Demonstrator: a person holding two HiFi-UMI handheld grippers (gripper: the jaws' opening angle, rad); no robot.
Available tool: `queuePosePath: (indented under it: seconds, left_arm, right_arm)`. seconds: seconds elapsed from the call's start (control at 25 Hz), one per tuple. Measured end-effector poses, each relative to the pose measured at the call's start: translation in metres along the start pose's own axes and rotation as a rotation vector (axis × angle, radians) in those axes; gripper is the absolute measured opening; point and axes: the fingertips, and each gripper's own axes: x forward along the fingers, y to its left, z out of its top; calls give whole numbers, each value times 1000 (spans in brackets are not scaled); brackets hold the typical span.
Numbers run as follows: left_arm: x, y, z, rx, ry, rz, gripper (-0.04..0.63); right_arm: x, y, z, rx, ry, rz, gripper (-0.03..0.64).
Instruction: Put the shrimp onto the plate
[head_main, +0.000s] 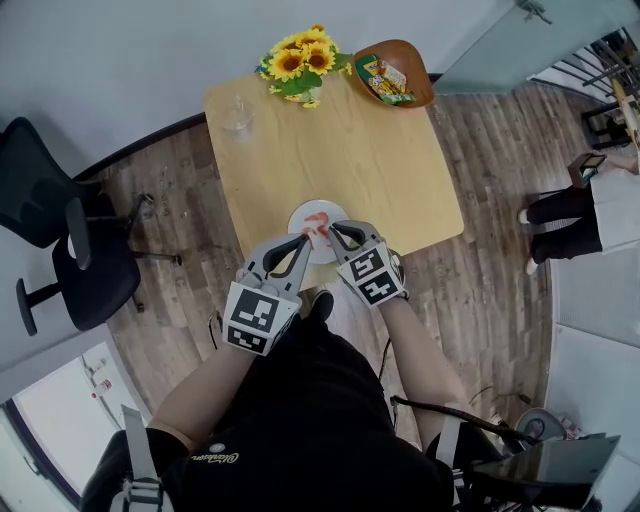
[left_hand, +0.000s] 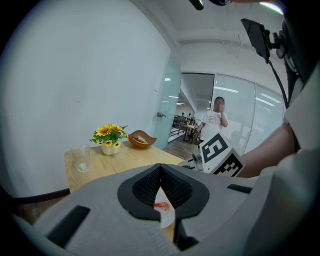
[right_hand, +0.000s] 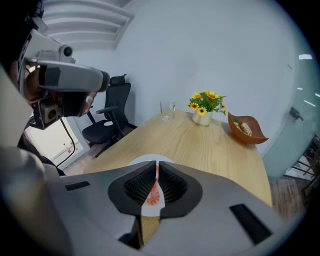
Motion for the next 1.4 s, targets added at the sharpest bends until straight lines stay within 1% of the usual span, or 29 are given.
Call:
queuePosePath:
  seconds: [0.16, 0.44, 0.6, 0.72, 0.84, 0.92, 1.04, 1.4]
  left_arm:
    - [3, -3, 2, 10, 2, -5, 5]
    - [5, -7, 12, 22, -8, -11, 5]
    - [4, -7, 16, 23, -14, -8, 5]
    - [3, -9, 25, 16, -38, -11, 5]
    - [3, -11, 32, 20, -54, -14, 5]
    - [4, -12, 34, 24, -54, -12, 5]
    - [5, -11, 38, 23, -62, -6, 5]
    - [4, -11, 44, 20, -71, 6, 5]
  right_arm:
    - [-22, -1, 21, 56, -98, -26, 10]
    - [-76, -1, 58, 76, -284, -88, 5]
    - [-106, -8, 71, 129, -388, -145, 3]
    - [-127, -14, 75, 172, -458, -192, 3]
    - [-142, -16, 79, 223, -517, -216, 3]
    - [-147, -16, 81, 240, -541, -223, 3]
    - [-152, -14, 86, 236, -560, -217, 3]
    - [-157, -11, 93, 238, -580, -194, 2]
